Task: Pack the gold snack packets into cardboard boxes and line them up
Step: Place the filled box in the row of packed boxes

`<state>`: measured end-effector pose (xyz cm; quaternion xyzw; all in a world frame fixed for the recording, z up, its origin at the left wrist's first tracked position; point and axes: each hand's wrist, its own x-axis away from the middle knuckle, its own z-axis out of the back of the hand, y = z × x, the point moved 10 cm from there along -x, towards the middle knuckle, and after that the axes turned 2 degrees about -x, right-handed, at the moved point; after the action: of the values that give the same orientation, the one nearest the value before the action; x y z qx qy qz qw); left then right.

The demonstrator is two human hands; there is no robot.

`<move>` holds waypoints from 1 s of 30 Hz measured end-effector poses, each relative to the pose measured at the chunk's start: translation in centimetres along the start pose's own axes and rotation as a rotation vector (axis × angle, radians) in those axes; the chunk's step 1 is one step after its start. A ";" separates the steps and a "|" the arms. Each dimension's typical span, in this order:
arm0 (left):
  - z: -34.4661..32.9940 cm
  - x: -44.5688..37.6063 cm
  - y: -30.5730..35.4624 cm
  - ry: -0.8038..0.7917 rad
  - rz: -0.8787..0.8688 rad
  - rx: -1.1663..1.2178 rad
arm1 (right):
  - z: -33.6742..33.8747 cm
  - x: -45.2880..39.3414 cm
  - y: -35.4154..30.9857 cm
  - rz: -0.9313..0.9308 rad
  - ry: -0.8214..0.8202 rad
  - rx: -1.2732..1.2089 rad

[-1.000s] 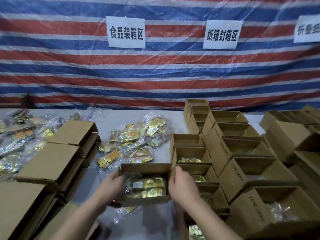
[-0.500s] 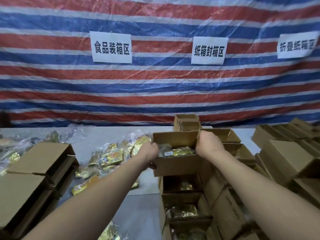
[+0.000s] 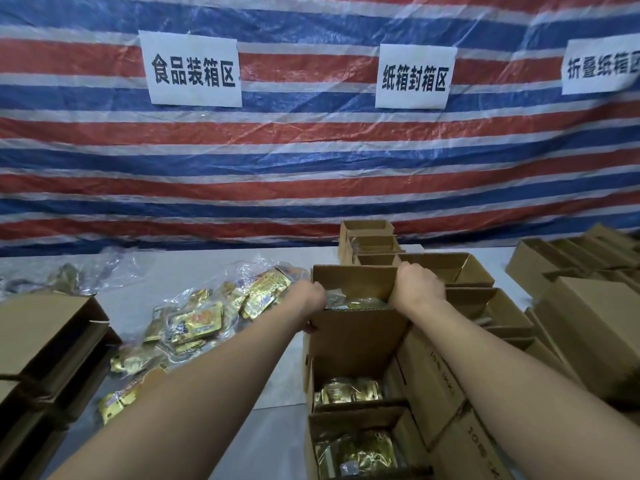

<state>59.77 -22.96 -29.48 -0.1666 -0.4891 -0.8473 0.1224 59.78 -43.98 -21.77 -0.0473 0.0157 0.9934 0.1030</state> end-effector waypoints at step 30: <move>7.4 5.1 -3.8 0.124 -0.087 0.038 | 4.3 4.6 -5.6 0.296 0.245 -0.331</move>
<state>54.94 -14.82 -27.01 -0.0901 -0.5035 -0.8510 0.1189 56.06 -37.41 -18.05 -0.1806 -0.1280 0.9736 -0.0553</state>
